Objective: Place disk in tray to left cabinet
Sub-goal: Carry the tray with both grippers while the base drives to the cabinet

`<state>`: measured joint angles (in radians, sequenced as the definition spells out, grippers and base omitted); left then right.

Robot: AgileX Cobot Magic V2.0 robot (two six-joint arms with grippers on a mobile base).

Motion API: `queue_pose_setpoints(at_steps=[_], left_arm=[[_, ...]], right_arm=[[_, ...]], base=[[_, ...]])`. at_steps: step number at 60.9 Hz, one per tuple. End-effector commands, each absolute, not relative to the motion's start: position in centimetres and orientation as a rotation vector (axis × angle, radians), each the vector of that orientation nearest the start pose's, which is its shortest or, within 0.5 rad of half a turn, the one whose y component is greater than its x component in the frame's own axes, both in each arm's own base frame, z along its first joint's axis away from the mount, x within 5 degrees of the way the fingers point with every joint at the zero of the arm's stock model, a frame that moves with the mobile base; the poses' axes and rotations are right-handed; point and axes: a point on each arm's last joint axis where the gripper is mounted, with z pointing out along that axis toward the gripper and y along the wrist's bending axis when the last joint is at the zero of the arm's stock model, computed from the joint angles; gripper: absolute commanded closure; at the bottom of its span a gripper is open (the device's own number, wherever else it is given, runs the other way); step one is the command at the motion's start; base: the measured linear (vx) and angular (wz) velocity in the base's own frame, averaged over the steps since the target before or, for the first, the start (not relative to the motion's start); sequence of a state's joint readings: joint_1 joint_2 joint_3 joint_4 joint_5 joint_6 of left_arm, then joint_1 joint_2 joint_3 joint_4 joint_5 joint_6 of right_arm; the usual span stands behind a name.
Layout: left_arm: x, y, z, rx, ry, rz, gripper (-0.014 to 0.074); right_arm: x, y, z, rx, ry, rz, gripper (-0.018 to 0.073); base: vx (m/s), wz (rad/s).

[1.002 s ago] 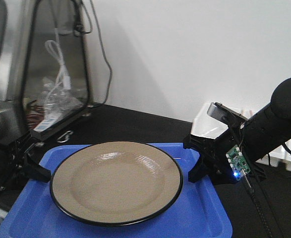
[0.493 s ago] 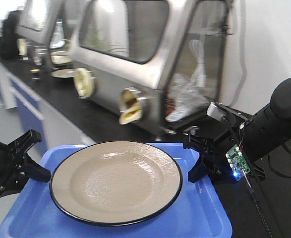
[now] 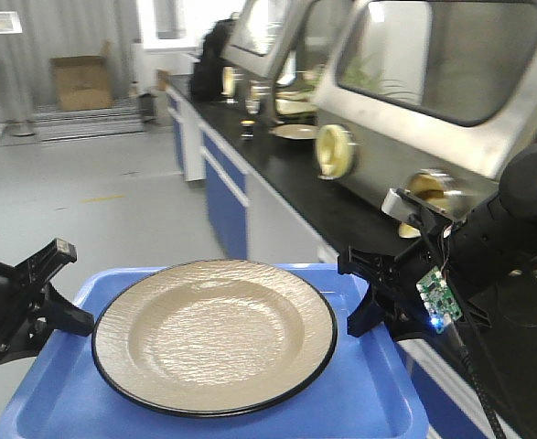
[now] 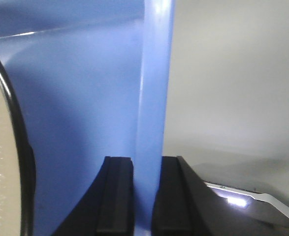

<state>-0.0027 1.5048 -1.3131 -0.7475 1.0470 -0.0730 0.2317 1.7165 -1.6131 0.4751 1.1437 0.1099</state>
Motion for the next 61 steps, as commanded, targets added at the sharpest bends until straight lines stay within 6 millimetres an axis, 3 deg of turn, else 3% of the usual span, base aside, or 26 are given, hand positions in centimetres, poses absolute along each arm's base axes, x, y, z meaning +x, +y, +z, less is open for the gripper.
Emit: queue_pose_setpoints(at_steps=[1, 24, 61], left_arm=[[29.85, -7.75, 37.85, -0.418, 2.412, -1.321, 0.0596], [29.82, -7.77, 37.84, -0.416, 2.415, -1.322, 0.0596], [29.81, -7.77, 37.84, -0.416, 2.416, -1.323, 0.0596]], right_arm=[[33.25, 14.1, 38.27, -0.027, 2.56, 1.034, 0.0563], [33.25, 14.1, 38.27, -0.027, 2.56, 1.034, 0.0563], [33.25, 14.1, 38.27, -0.027, 2.56, 1.034, 0.0563]], base=[[0.01, 0.6], [0.04, 0.52], [0.16, 0.28]])
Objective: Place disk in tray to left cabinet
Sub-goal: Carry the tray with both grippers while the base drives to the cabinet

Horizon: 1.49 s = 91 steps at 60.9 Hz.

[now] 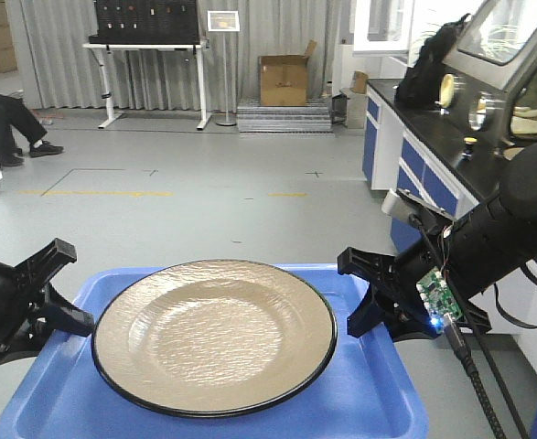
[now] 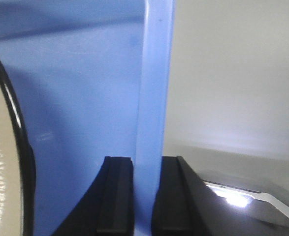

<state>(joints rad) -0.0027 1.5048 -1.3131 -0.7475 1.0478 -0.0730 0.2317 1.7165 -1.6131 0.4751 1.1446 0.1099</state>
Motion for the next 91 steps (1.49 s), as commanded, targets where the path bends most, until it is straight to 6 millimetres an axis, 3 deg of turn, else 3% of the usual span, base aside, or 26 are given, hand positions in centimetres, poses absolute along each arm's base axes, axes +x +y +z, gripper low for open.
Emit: queue_pose_setpoints(at_steps=[1, 39, 91], left_arm=[[29.8, -7.77, 37.84, -0.415, 2.417, -1.323, 0.0596], [29.8, -7.77, 37.84, -0.415, 2.417, -1.323, 0.0596], [29.8, -7.77, 37.84, -0.415, 2.417, -1.323, 0.0596]], right_arm=[[33.25, 14.1, 38.27, -0.027, 2.56, 1.034, 0.0563], [33.25, 14.1, 38.27, -0.027, 2.56, 1.034, 0.0563], [33.25, 14.1, 38.27, -0.027, 2.56, 1.034, 0.0563]], base=[[0.26, 0.17], [0.38, 0.1], [0.56, 0.04]])
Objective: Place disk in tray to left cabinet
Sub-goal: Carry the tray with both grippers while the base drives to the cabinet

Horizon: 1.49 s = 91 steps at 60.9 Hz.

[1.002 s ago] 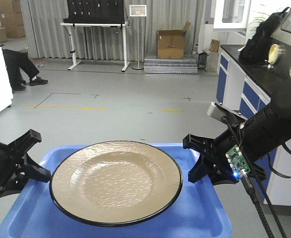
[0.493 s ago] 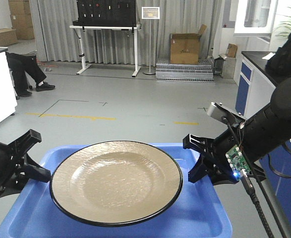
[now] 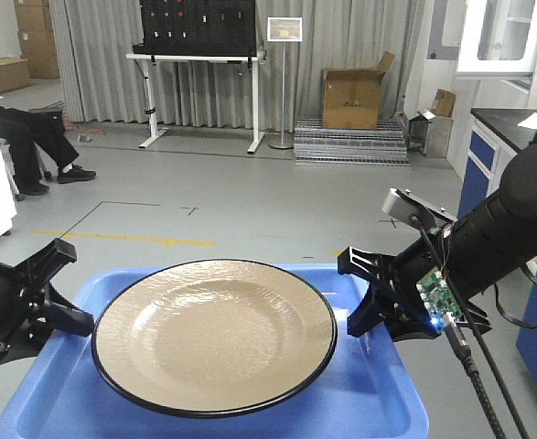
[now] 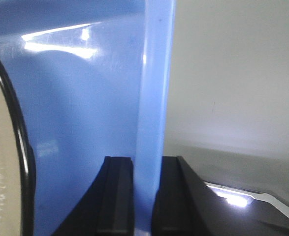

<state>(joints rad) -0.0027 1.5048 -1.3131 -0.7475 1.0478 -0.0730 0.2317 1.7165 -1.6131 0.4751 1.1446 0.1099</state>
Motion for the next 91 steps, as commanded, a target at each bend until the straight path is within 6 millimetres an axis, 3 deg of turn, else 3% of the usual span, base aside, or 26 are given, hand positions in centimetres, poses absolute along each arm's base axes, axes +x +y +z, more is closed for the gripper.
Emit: queue_pose_setpoints(at_steps=[1, 91], left_arm=[[29.8, -7.77, 37.84, -0.415, 2.417, -1.323, 0.0596], [29.8, -7.77, 37.84, -0.415, 2.417, -1.323, 0.0596]], right_arm=[[33.25, 14.1, 38.27, -0.027, 2.56, 1.034, 0.0563], [33.27, 14.12, 38.21, -0.025, 2.561, 1.037, 0.0563]], base=[[0.59, -0.01], [0.63, -0.05]])
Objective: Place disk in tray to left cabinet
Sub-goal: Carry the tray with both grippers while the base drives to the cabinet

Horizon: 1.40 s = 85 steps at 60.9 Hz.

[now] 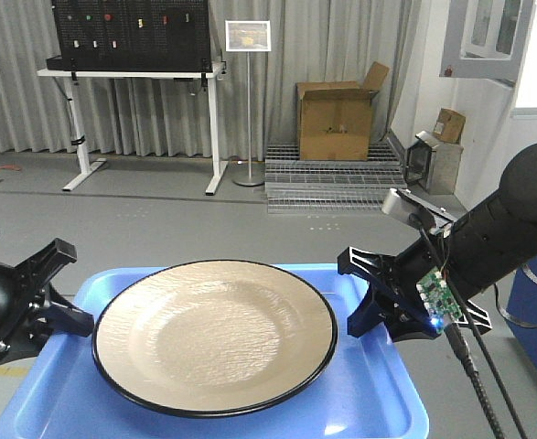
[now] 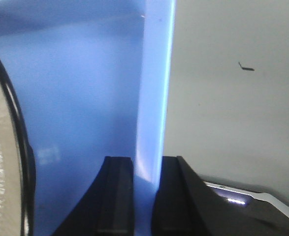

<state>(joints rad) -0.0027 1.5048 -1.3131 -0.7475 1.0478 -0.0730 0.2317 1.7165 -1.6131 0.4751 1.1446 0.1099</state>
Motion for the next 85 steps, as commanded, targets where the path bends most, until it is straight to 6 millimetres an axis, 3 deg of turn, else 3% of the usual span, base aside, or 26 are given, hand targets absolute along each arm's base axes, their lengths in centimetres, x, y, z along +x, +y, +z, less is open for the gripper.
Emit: queue_pose_setpoints(at_steps=[1, 85], left_arm=[[29.8, -7.77, 37.84, -0.415, 2.417, -1.323, 0.0596], [29.8, -7.77, 37.84, -0.415, 2.417, -1.323, 0.0596]], right_arm=[[33.27, 14.12, 38.21, -0.026, 2.562, 1.037, 0.0563], [33.23, 14.12, 38.2, -0.027, 2.566, 1.038, 0.0563]], base=[[0.67, -0.06], [0.64, -0.02]])
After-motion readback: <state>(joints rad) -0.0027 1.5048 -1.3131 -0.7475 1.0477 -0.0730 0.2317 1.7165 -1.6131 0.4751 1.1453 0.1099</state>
